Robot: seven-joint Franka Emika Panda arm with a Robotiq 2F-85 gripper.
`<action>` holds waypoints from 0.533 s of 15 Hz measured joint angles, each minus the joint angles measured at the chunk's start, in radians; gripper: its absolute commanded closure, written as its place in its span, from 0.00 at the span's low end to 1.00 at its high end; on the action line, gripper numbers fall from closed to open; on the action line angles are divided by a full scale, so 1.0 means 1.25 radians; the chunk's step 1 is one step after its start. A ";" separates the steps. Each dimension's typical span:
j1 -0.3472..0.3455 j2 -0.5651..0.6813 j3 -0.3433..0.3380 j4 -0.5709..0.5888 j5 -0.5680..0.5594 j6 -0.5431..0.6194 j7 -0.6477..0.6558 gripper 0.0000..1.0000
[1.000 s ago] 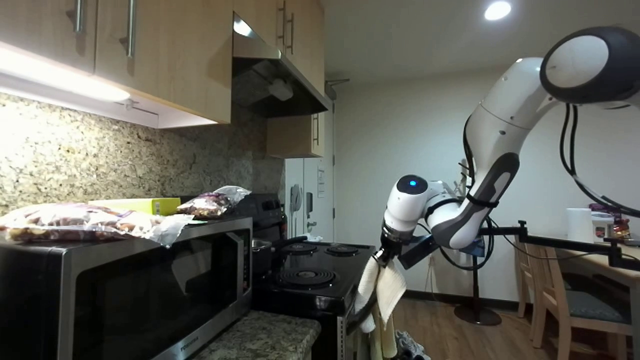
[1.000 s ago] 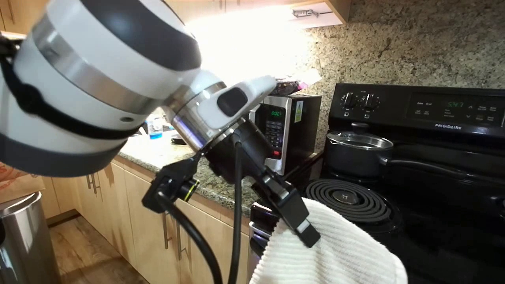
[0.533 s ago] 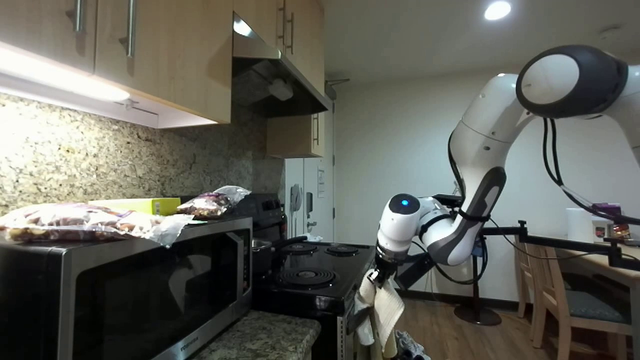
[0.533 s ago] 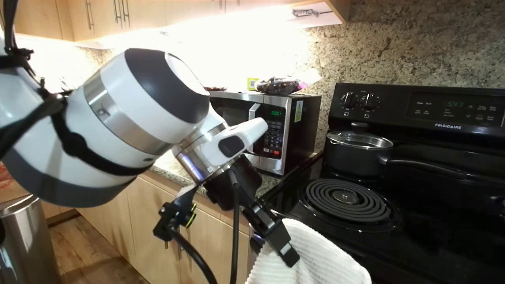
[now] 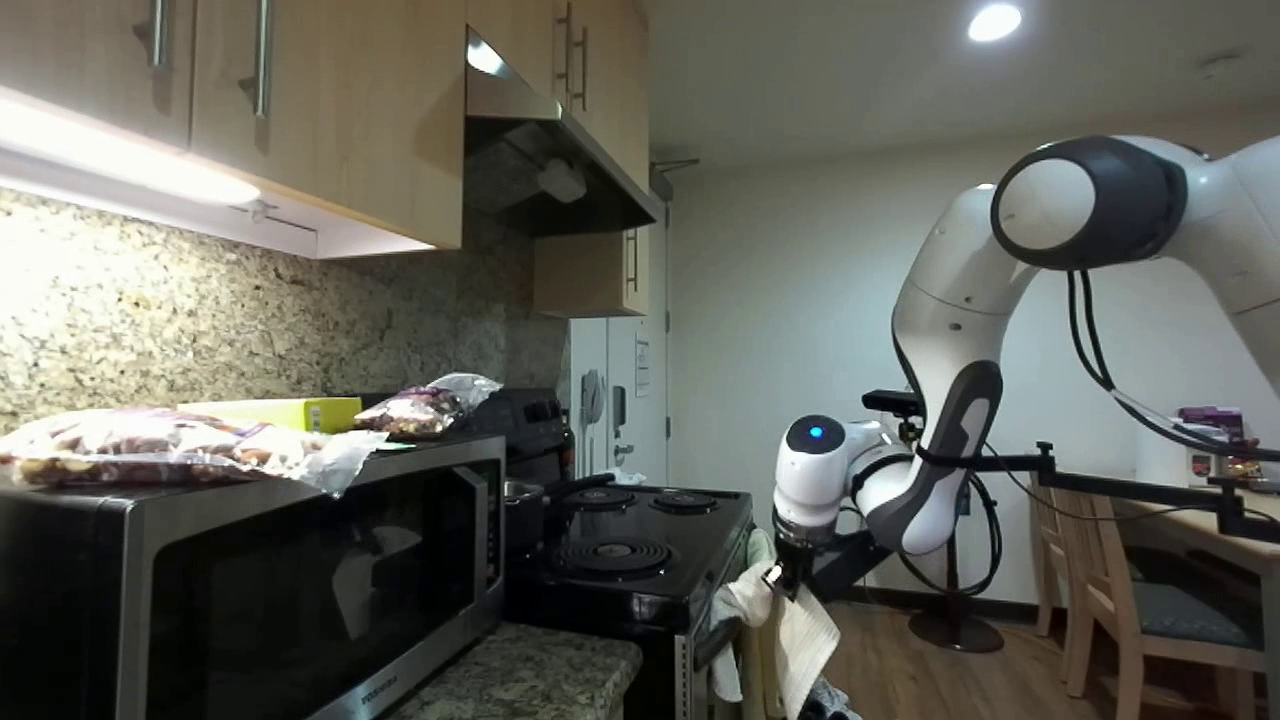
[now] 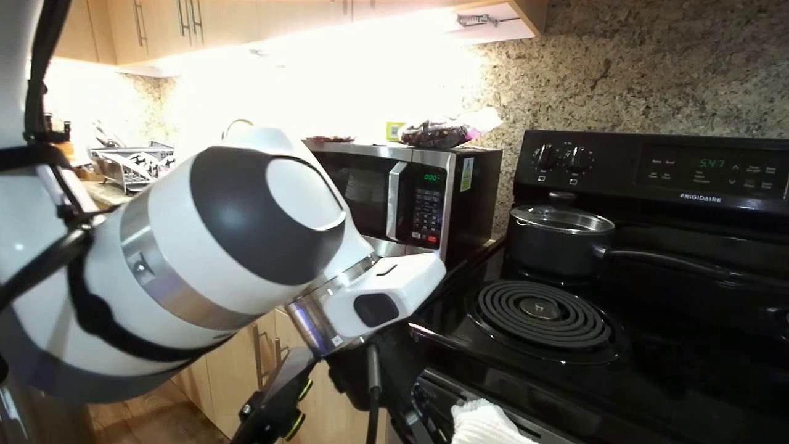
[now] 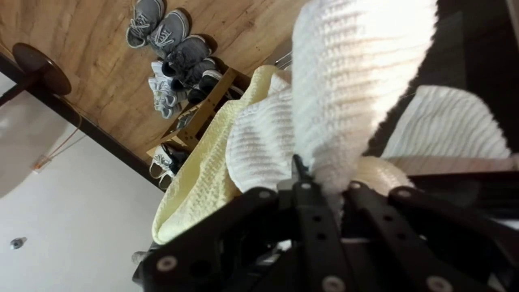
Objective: Remove the towel from the stove and hang it on the oven door
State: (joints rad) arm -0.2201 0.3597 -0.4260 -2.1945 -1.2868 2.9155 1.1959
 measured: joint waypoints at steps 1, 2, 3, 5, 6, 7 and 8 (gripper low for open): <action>-0.007 -0.006 -0.010 0.011 0.002 0.000 0.000 0.91; -0.014 -0.017 -0.021 0.023 0.002 0.000 0.000 0.91; -0.018 -0.030 -0.031 0.036 0.002 0.000 0.000 0.91; -0.018 -0.060 -0.044 0.053 -0.022 0.010 0.004 0.91; -0.016 -0.075 -0.047 0.059 -0.040 0.017 0.009 0.91; -0.011 -0.088 -0.050 0.066 -0.059 0.020 0.019 0.91; -0.005 -0.098 -0.050 0.073 -0.079 0.020 0.031 0.91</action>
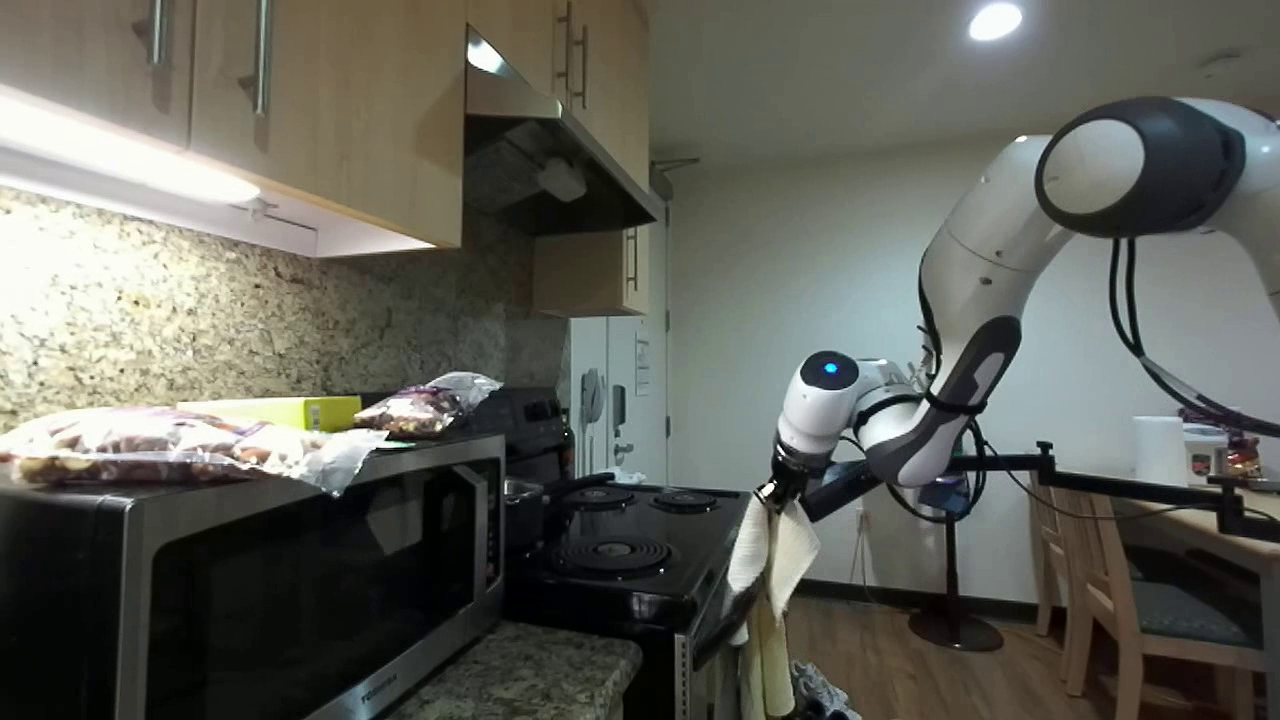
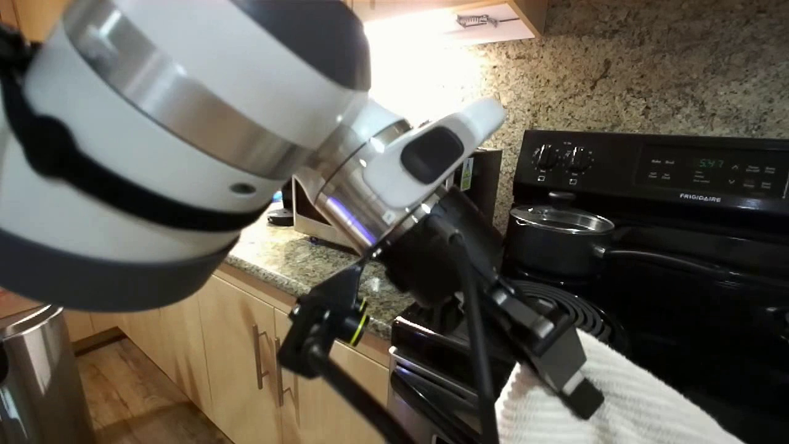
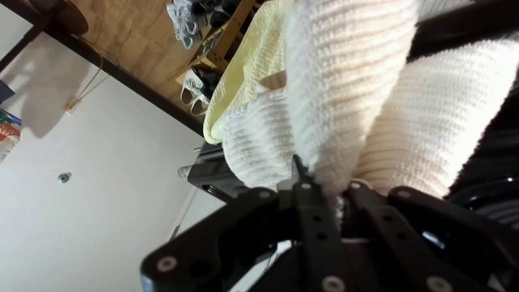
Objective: Remove the towel from the stove and hang it on the oven door
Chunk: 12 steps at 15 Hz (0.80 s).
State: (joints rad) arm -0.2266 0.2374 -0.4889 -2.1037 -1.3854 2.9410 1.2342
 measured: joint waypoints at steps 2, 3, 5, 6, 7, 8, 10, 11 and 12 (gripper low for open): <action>0.013 -0.013 0.001 0.009 -0.029 0.001 0.010 0.91; 0.019 -0.015 0.001 0.011 -0.040 0.001 0.010 0.91; 0.030 -0.012 0.006 0.012 -0.055 0.001 0.010 0.91; 0.035 -0.006 0.009 0.012 -0.058 0.001 0.010 0.91; 0.039 0.005 0.011 0.012 -0.058 0.001 0.010 0.91; 0.040 0.019 0.015 0.012 -0.058 0.001 0.010 0.91; 0.042 0.054 0.023 0.015 -0.059 0.000 0.009 0.91; 0.042 0.074 0.026 0.018 -0.059 0.000 0.008 0.91; 0.042 0.095 0.029 0.022 -0.059 0.000 0.007 0.91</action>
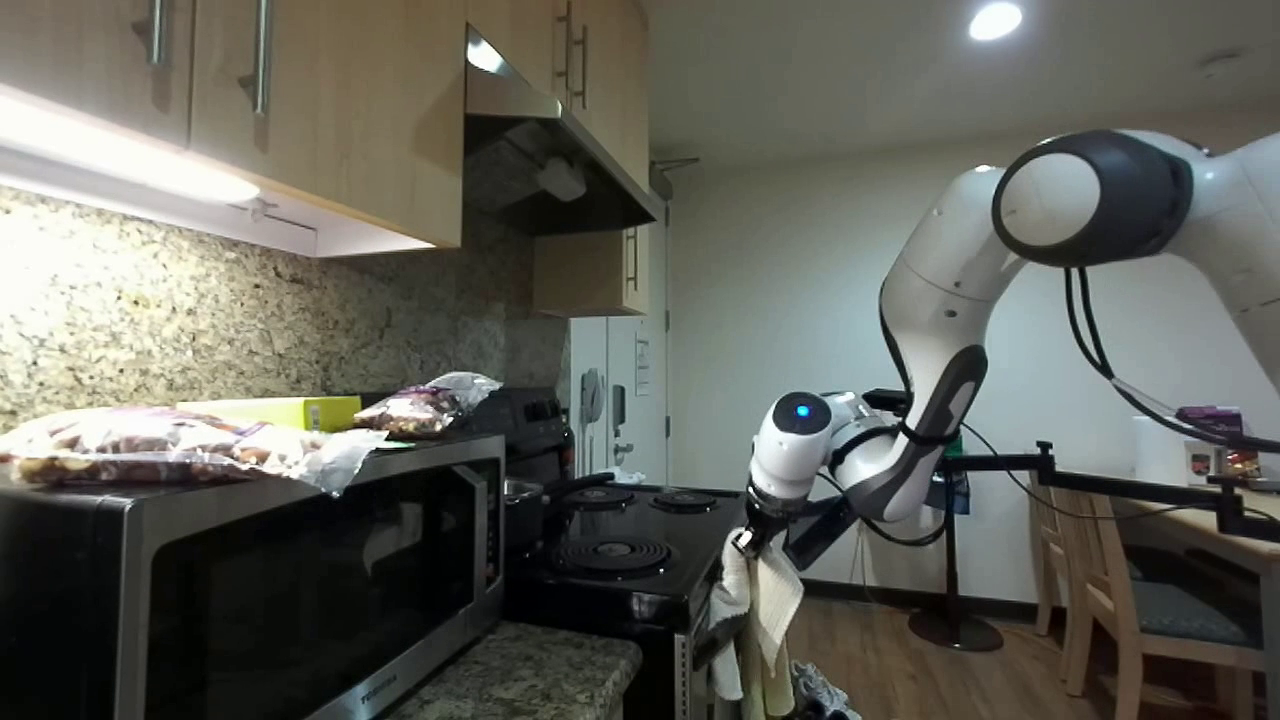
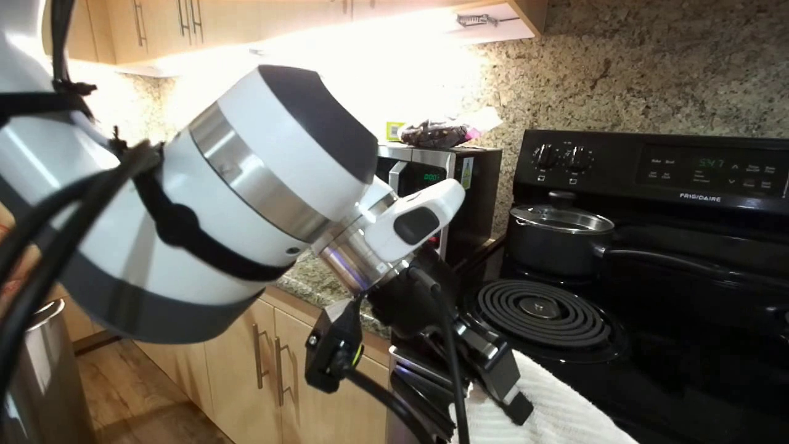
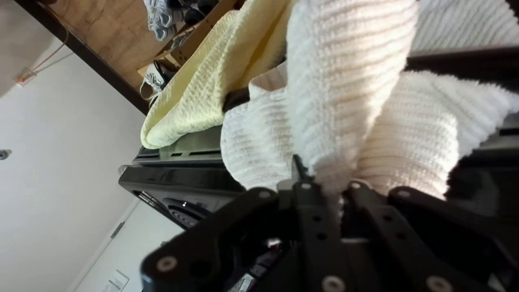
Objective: Remove the towel from the stove and hang it on the oven door
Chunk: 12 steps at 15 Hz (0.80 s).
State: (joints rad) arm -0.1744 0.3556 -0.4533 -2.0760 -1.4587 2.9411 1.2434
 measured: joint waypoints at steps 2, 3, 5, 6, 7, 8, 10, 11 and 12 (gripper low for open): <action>0.000 0.041 0.004 0.011 0.000 0.000 -0.002 0.91; 0.000 0.061 0.006 0.017 0.000 0.000 -0.002 0.91; -0.001 0.094 0.009 0.030 0.004 0.000 -0.002 0.91; -0.003 0.105 0.011 0.039 0.015 0.000 -0.010 0.91; -0.006 0.113 0.012 0.049 0.032 0.000 -0.025 0.91; -0.008 0.117 0.012 0.060 0.039 0.000 -0.032 0.91; -0.011 0.118 0.011 0.078 0.042 0.000 -0.032 0.91; -0.013 0.116 0.010 0.087 0.043 0.000 -0.032 0.91; -0.015 0.115 0.010 0.095 0.044 0.001 -0.032 0.91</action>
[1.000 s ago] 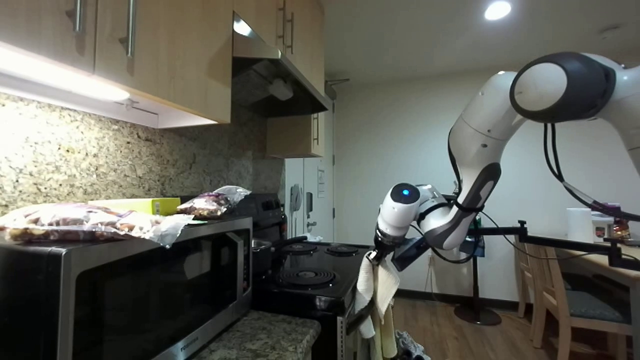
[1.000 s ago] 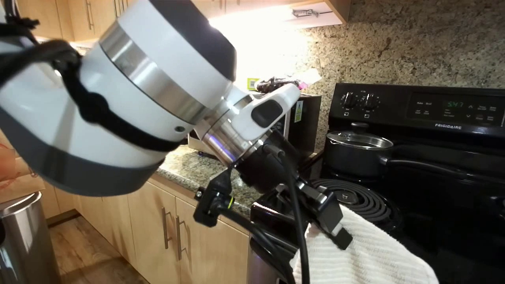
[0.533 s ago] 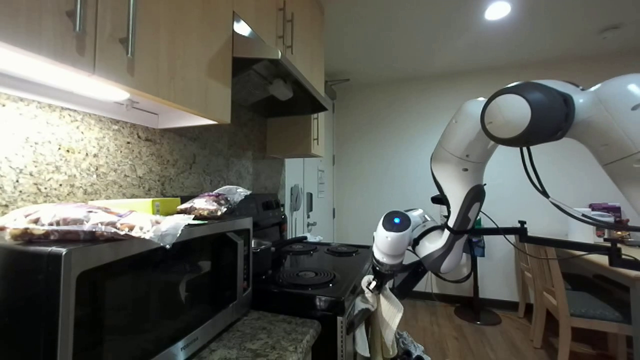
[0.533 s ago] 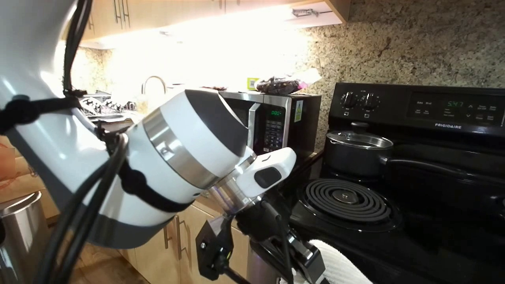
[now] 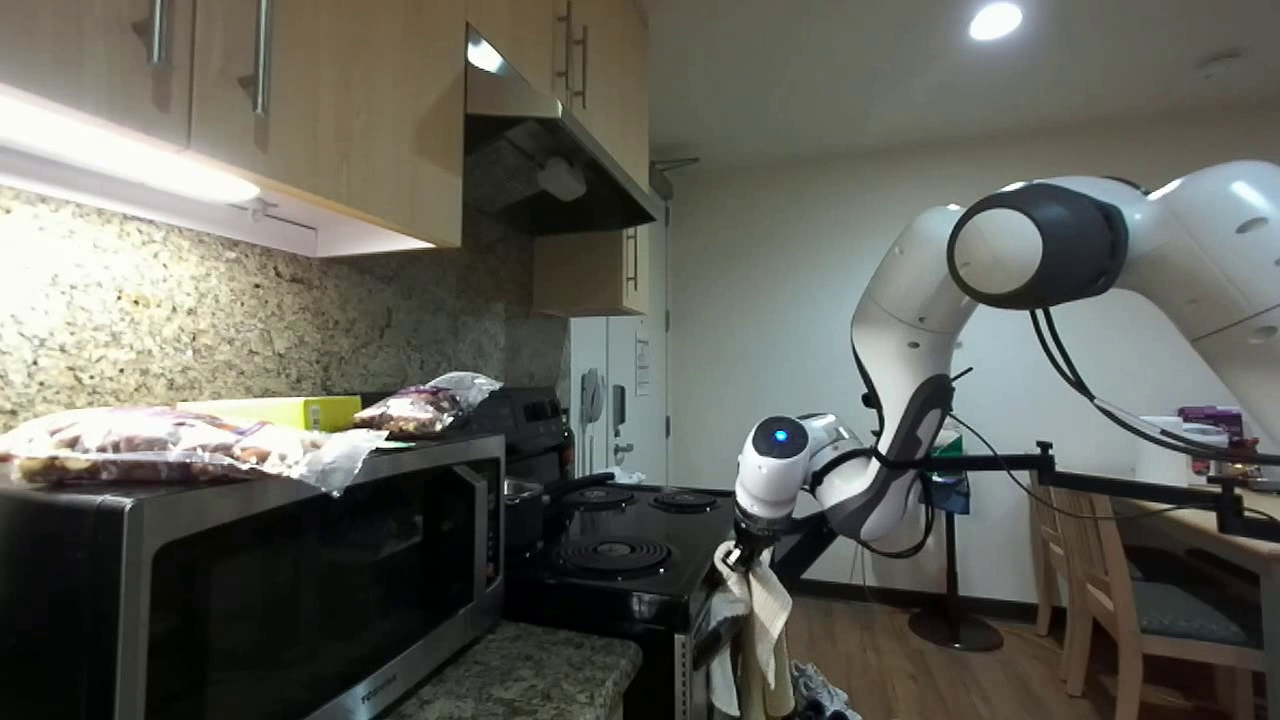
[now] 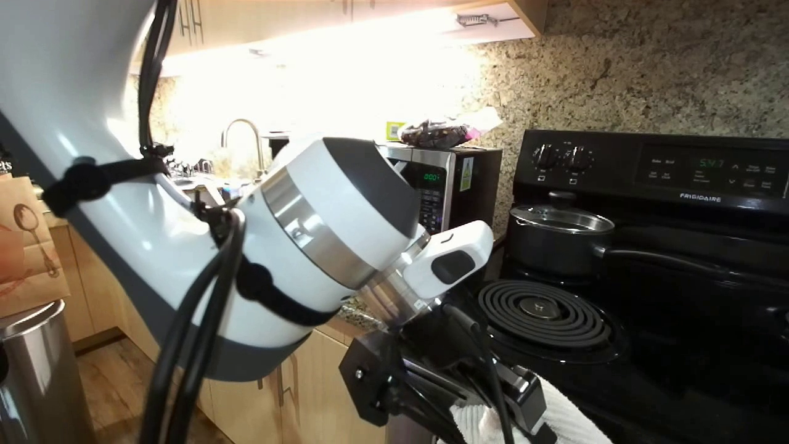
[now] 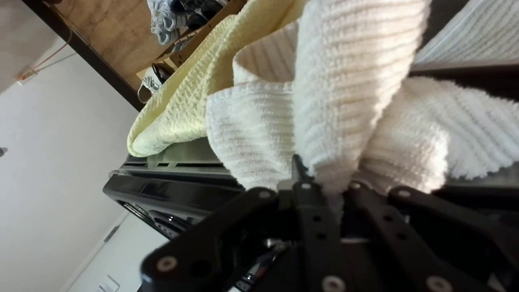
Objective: Remove the towel from the stove and hang it on the oven door
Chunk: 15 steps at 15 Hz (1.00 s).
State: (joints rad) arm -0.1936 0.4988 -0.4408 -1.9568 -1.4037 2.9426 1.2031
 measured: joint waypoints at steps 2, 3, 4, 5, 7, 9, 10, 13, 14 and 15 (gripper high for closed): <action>-0.005 -0.005 -0.002 0.013 0.004 0.006 0.000 0.91; -0.009 -0.006 -0.002 0.016 0.008 0.012 0.000 0.91; -0.012 -0.006 -0.002 0.017 0.014 0.016 0.000 0.91; -0.014 -0.006 -0.002 0.017 0.020 0.017 0.000 0.91; -0.018 -0.006 -0.002 0.018 0.027 0.019 0.000 0.91; -0.024 -0.003 -0.002 0.021 0.040 0.019 0.000 0.91; -0.027 -0.001 -0.002 0.021 0.049 0.019 -0.002 0.91; -0.042 0.012 0.015 0.021 0.085 0.019 -0.032 0.59; -0.045 0.016 0.021 0.021 0.097 0.019 -0.043 0.52; -0.049 0.018 0.027 0.021 0.111 0.019 -0.054 0.46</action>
State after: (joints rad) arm -0.2544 0.5219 -0.4065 -1.9309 -1.2650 2.9659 1.1359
